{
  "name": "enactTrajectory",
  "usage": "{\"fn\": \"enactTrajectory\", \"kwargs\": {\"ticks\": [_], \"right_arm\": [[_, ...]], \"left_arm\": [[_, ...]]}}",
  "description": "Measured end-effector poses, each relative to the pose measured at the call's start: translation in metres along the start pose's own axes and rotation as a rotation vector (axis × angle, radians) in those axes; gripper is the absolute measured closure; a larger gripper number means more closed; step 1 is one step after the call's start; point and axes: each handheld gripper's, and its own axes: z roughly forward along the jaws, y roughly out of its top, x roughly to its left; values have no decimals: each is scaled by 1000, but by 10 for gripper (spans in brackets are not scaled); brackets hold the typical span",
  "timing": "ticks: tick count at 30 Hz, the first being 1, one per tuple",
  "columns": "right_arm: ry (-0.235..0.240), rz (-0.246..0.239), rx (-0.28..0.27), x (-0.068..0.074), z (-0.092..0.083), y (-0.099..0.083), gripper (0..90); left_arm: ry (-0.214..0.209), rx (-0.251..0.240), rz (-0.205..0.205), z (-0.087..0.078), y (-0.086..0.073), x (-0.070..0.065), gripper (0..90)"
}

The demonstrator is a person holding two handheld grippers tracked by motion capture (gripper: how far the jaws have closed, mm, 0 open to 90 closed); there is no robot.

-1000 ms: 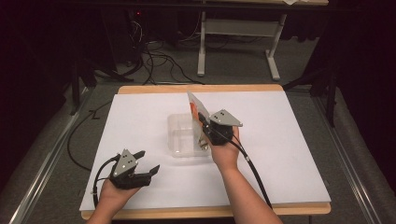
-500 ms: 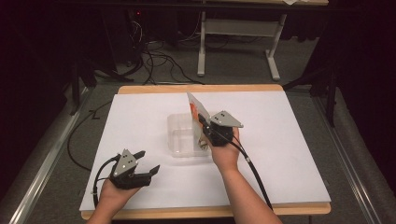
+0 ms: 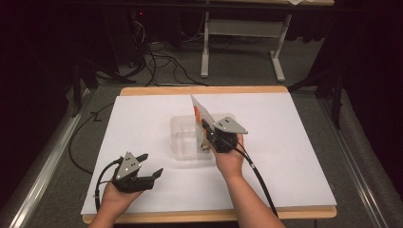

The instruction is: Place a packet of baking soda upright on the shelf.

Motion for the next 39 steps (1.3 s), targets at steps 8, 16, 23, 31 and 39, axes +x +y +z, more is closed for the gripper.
{"fn": "enactTrajectory", "kwargs": {"ticks": [8,16,23,31,39], "right_arm": [[13,-3,13,4,-4,-18,897],[7,-10,17,8,-7,-22,895],[4,-10,24,5,-8,-19,871],[20,-2,23,6,-9,-7,743],[10,-6,43,6,-4,7,375]], "left_arm": [[0,0,-1,1,0,0,264],[1,1,1,0,0,0,264],[0,0,1,0,0,0,264],[2,-1,0,1,0,-1,264],[1,-1,-1,0,0,-1,264]]}}
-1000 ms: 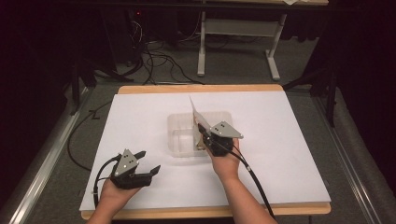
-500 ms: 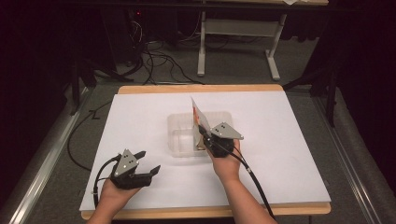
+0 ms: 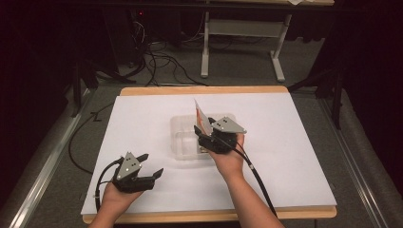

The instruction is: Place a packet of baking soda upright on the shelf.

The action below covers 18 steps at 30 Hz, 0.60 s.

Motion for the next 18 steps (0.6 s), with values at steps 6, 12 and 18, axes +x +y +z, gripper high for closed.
{"fn": "enactTrajectory", "kwargs": {"ticks": [6,12,18], "right_arm": [[-1,1,7,0,-2,0,349],[2,0,9,-1,-10,-1,346],[15,-11,25,-2,-26,-6,341]], "left_arm": [[-3,2,0,0,0,0,264],[0,0,0,0,0,1,264],[1,1,-2,0,0,2,263]]}}
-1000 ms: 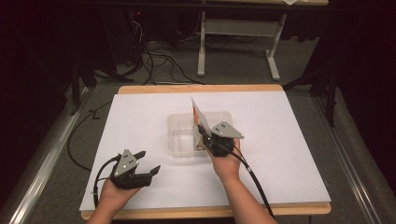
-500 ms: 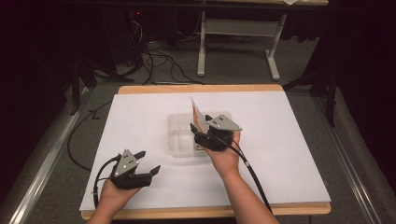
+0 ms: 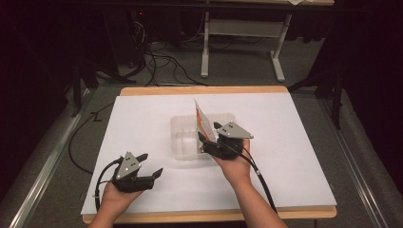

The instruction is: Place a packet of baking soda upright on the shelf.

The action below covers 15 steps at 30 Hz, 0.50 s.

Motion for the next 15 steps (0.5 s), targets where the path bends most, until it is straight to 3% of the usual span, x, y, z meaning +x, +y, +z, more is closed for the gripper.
{"fn": "enactTrajectory", "kwargs": {"ticks": [5,10,14,15], "right_arm": [[-1,-5,12,-2,-15,-6,332],[-6,-4,12,-13,-47,-16,327],[-30,-7,15,-25,-67,-24,328],[-63,-3,28,-37,-82,-31,339]], "left_arm": [[6,-3,-7,0,0,2,263],[12,-1,-12,-1,-1,4,261],[14,-2,-24,-1,-1,5,261],[17,1,-25,-1,-2,6,260]]}}
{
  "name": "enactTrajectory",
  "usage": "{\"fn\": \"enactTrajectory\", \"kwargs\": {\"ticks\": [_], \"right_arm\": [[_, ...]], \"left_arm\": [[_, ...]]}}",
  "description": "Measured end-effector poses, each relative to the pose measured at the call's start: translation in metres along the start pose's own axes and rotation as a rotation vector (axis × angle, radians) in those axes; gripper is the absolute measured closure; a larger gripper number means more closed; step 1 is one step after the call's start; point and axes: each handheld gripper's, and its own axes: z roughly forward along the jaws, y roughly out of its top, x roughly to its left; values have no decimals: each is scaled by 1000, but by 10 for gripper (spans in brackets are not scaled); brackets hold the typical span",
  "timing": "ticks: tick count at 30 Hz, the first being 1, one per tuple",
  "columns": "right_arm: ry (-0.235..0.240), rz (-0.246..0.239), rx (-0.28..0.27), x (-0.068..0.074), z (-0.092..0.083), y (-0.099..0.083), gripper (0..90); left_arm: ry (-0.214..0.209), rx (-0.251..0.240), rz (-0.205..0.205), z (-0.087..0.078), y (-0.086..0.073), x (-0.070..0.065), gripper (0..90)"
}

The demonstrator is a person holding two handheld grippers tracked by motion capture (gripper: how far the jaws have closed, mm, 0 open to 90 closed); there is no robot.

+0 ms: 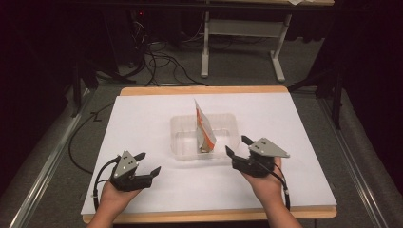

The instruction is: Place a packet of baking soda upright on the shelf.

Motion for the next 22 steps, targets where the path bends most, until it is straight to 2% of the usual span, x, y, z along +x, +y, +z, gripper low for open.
{"fn": "enactTrajectory", "kwargs": {"ticks": [3,5,6,7,9,10,11,12,13,14,17,22], "right_arm": [[-54,4,21,-19,-18,-11,377],[-64,14,30,-24,-23,-14,378],[-89,35,38,-37,-34,-23,394],[-102,35,42,-41,-38,-27,395],[-147,3,49,-50,-45,-45,407],[-147,3,49,-50,-45,-45,407],[-178,5,122,-57,-46,-63,439],[-167,28,149,-63,-46,-65,413],[-169,54,142,-67,-47,-65,410],[-172,58,136,-70,-47,-65,413],[-175,95,152,-75,-44,-67,416],[-166,90,145,-75,-46,-66,407]], "left_arm": [[0,2,-2,1,0,0,259],[1,4,-4,1,0,0,259],[4,7,-6,2,-1,0,259],[4,7,-6,2,-1,0,259],[4,17,-7,3,-2,-1,259],[4,17,-7,3,-2,-1,259],[7,21,-10,5,-2,-1,259],[7,23,-13,5,-2,-2,259],[7,25,-16,6,-2,-2,259],[9,28,-20,7,-2,-3,259],[9,36,-30,9,-2,-4,258],[11,34,-40,9,-1,-9,259]]}}
